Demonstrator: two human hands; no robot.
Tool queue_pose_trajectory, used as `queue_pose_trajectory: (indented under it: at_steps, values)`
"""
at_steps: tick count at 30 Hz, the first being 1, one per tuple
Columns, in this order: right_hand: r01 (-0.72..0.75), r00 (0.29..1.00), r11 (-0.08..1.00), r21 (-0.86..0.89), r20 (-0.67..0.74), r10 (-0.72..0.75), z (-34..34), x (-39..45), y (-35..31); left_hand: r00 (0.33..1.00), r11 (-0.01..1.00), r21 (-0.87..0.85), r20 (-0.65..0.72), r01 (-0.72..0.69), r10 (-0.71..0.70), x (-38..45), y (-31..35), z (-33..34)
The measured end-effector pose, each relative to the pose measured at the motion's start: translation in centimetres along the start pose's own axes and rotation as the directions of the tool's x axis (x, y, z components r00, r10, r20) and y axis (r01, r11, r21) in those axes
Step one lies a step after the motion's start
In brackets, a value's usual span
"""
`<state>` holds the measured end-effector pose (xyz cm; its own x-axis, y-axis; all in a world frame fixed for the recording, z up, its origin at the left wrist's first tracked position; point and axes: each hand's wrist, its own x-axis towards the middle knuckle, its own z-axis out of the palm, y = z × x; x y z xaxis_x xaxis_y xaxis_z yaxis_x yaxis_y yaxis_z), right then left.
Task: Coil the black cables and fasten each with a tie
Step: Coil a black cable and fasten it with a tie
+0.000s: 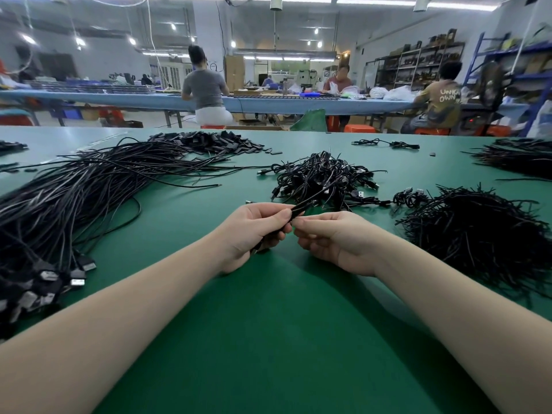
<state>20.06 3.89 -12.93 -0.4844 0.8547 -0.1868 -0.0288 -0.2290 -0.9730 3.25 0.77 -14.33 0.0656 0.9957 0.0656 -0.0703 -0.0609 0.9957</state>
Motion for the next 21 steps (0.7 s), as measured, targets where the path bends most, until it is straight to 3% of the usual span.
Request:
queue_pose_trajectory:
  at_steps: [4, 6, 10, 15, 19, 21]
  values:
    - [0.009, 0.999, 1.0, -0.025, 0.035, -0.008, 0.1, -0.1, -0.1, 1.0, 1.0, 0.018, -0.016, -0.016, 0.016, -0.1, 0.0, 0.1]
    - [0.11, 0.994, 0.99, -0.086, -0.001, -0.11, 0.5, 0.0, 0.0, 0.998, 0.999, 0.019, -0.045, -0.036, 0.037, -0.1, 0.1, 0.5]
    - [0.36, 0.853, 0.782, -0.509, -0.16, -0.497, 1.0, 0.6, 0.1, 0.989, 0.989, -0.144, -0.15, -0.028, 0.007, 0.1, 0.8, 1.7]
    - [0.388, 0.75, 0.613, -0.688, -0.151, -0.644, 0.7, 0.7, 0.1, 0.986, 0.986, -0.165, -0.159, 0.014, -0.041, 0.1, 1.1, 2.5]
    - [0.355, 0.627, 0.247, -0.901, 0.034, -0.778, 0.8, 0.3, 0.5, 0.982, 0.993, -0.096, -0.173, 0.065, -0.081, 0.0, 1.1, 2.6]
    - [0.271, 0.478, -0.141, -0.952, 0.26, -0.839, 0.6, -0.3, 0.3, 0.976, 0.987, 0.016, -0.155, 0.158, -0.153, -0.1, 1.9, 2.4]
